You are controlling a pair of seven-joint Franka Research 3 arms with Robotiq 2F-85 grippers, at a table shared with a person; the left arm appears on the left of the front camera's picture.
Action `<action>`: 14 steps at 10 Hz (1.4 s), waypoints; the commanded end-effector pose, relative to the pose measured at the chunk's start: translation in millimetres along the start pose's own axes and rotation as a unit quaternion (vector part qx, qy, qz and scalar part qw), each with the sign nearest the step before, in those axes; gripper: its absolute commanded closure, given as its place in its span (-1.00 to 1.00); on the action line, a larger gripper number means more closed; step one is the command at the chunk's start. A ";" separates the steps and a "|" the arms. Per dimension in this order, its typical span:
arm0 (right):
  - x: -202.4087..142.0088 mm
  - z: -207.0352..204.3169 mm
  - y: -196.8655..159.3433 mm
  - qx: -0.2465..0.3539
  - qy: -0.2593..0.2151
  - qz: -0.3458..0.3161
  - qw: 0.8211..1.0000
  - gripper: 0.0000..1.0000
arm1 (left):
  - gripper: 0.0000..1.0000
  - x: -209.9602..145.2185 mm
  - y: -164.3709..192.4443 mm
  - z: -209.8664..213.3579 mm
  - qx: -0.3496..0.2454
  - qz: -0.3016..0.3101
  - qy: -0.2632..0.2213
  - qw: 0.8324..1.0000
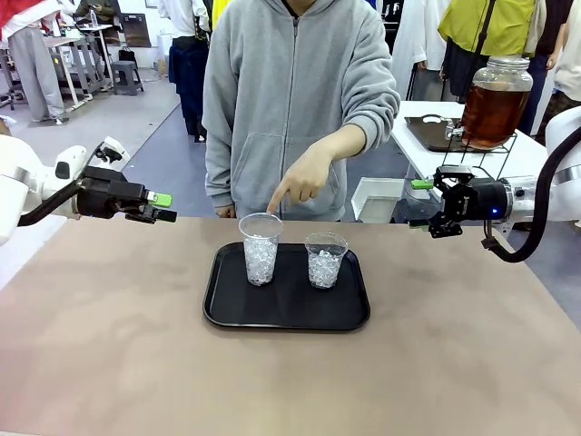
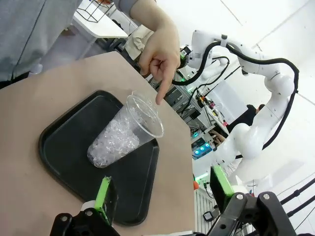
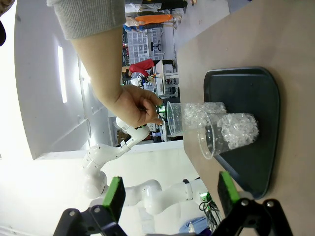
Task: Pour the drink into the iced cup.
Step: Pick up the iced cup indicated by the human and present it to them.
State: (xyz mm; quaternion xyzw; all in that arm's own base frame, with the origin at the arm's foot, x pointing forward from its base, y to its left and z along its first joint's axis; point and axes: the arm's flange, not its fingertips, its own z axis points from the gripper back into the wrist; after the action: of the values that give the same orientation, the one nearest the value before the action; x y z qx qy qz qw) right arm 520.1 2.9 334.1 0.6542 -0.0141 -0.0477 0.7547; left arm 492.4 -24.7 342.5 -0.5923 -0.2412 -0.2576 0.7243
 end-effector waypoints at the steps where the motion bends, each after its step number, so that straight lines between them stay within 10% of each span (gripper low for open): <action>1: 0.4 0.2 0.9 0.001 -0.001 0.001 1.000 -1.00 | -1.00 2.8 5.9 0.0 0.008 -0.063 -0.019 0.998; 9: 0.4 0.2 0.9 0.001 -0.001 0.001 1.000 -1.00 | -1.00 -22.9 -7.7 -59.9 0.085 -0.371 0.028 0.924; 14: 0.4 0.2 0.9 0.001 -0.001 0.001 1.000 -1.00 | -1.00 -16.8 -7.5 -63.1 0.080 -0.364 0.040 0.927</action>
State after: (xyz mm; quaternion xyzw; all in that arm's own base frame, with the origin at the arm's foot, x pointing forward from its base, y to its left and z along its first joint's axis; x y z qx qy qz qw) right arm 520.1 3.0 333.9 0.6542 -0.0139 -0.0477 0.7546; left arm 475.1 -86.6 323.3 -0.3928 -0.4315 -0.5157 0.6274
